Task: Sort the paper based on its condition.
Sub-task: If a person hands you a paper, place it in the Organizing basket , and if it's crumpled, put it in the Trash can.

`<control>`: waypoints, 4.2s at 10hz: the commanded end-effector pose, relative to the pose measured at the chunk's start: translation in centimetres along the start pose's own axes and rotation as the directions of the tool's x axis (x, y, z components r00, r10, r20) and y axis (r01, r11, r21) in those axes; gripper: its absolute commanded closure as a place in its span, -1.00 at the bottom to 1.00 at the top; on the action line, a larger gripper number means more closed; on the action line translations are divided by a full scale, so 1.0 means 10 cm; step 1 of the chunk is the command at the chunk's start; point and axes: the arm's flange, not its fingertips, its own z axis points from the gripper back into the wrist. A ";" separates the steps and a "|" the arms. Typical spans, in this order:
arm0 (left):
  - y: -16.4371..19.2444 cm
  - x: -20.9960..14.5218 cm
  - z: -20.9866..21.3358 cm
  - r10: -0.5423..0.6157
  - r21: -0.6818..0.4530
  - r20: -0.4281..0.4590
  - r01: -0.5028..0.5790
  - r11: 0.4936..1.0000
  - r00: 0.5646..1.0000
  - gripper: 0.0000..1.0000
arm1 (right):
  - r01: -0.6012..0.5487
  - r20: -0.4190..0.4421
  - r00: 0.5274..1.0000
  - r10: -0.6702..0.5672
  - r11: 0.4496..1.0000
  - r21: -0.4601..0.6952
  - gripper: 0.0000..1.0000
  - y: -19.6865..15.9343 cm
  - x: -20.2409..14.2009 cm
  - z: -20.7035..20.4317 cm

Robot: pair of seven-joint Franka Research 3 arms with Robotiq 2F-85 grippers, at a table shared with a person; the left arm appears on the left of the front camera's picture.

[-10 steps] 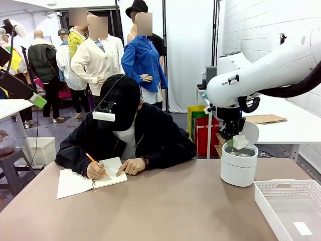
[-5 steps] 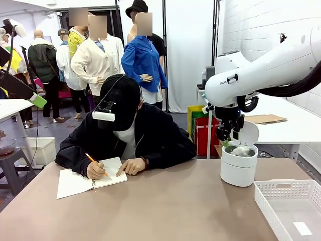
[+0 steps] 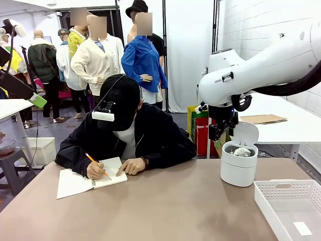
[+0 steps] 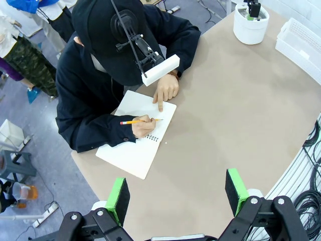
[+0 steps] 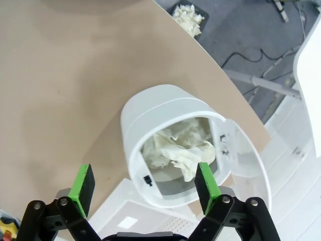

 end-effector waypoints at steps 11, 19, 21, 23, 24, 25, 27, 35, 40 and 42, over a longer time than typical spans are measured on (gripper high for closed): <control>0.00 0.00 0.00 0.000 0.003 -0.003 0.000 1.000 1.000 -1.00 | -0.021 0.004 1.000 0.021 1.000 0.004 -1.00 0.11 0.02 0.05; 0.00 0.00 0.00 0.000 0.003 -0.003 0.000 1.000 1.000 -1.00 | -0.136 0.419 0.902 0.104 0.990 0.047 -1.00 1.35 -0.44 0.87; 0.00 0.00 0.00 0.000 0.003 -0.003 0.000 1.000 1.000 -1.00 | -0.207 0.572 0.800 0.180 0.978 -0.019 -1.00 1.50 -0.55 1.17; 0.00 0.00 0.00 0.000 0.003 -0.003 0.000 1.000 1.000 -1.00 | -0.236 0.637 0.750 0.178 0.972 0.006 -1.00 1.54 -0.60 1.49; 0.00 0.00 0.00 0.000 0.003 -0.003 0.000 1.000 1.000 -1.00 | -0.249 0.652 0.742 0.158 0.967 0.048 -1.00 1.52 -0.60 1.62; 0.00 0.00 0.00 0.000 0.003 -0.003 0.000 1.000 1.000 -1.00 | -0.259 0.669 0.732 0.133 0.961 0.092 -1.00 1.48 -0.59 1.75; 0.00 0.00 0.00 0.000 0.003 -0.003 0.000 1.000 1.000 -1.00 | -0.225 0.699 0.712 0.070 0.965 0.133 -1.00 1.49 -0.59 2.02; 0.00 0.00 0.00 0.000 0.003 -0.003 0.000 1.000 1.000 -1.00 | -0.211 0.610 0.793 -0.003 0.937 0.278 -1.00 1.70 -0.44 2.40; 0.00 0.00 0.00 0.000 0.003 -0.003 0.000 1.000 1.000 -1.00 | -0.228 0.602 0.798 0.024 0.937 0.264 -1.00 1.90 -0.49 2.42; 0.00 0.00 0.00 0.000 0.003 -0.003 0.000 1.000 1.000 -1.00 | -0.215 0.599 0.801 0.016 0.941 0.263 -1.00 1.93 -0.51 2.45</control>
